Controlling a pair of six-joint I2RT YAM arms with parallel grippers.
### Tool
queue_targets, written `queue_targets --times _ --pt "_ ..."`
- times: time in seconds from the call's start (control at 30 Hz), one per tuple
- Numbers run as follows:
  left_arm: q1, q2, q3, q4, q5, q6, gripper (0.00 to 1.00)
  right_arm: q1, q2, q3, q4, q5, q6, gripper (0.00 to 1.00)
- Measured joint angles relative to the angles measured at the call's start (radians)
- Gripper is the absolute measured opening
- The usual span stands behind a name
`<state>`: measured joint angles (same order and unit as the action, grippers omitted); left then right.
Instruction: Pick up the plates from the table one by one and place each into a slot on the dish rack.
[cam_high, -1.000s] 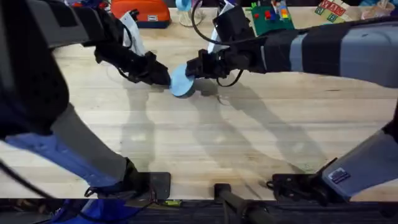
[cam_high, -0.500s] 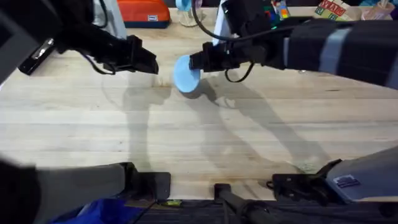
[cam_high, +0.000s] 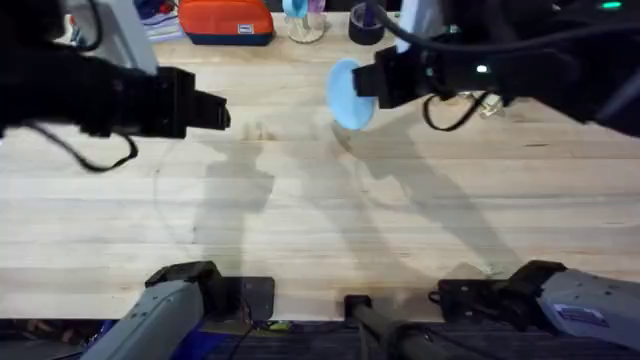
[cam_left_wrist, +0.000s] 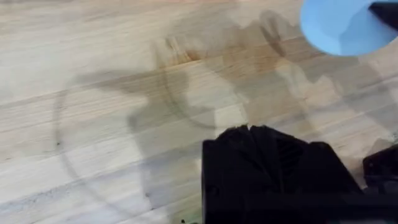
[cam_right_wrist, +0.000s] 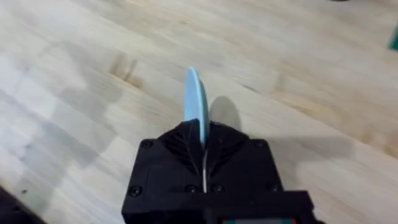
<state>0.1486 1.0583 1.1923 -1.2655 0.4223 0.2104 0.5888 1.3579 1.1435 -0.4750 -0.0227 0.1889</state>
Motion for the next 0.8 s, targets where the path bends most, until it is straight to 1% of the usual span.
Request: queue_targets --times 0.13,0.3,0.5,0.67,0.7,0.73,0.77,0.8 --pt "0.000 -0.084 0.000 -0.020 -0.005 0.000 0.040 0.000 -0.062 0.000 -0.056 0.066 -0.042 0.029" --pt "0.000 -0.150 0.000 -0.065 -0.015 0.000 0.040 0.000 -0.113 0.000 -0.119 0.108 -0.067 0.028" --pt "0.000 -0.170 0.000 -0.124 -0.061 0.000 0.040 0.000 -0.157 0.000 -0.170 0.183 -0.078 0.028" --pt "0.000 -0.168 0.000 -0.126 -0.082 0.000 0.040 0.000 -0.166 0.000 -0.173 0.212 -0.097 0.028" --pt "0.000 -0.168 0.000 -0.125 -0.084 -0.001 0.057 0.000 -0.166 0.000 -0.174 0.214 -0.098 0.028" --pt "0.000 -0.168 0.000 -0.123 -0.086 0.004 0.134 0.000 -0.166 0.000 -0.174 0.216 -0.100 0.028" --pt "0.000 -0.168 0.000 -0.122 -0.086 0.002 0.277 0.000 -0.166 0.000 -0.174 0.218 -0.101 0.028" --pt "0.000 -0.168 0.000 -0.123 -0.088 0.003 0.441 0.000 -0.166 0.000 -0.174 0.218 -0.102 0.028"
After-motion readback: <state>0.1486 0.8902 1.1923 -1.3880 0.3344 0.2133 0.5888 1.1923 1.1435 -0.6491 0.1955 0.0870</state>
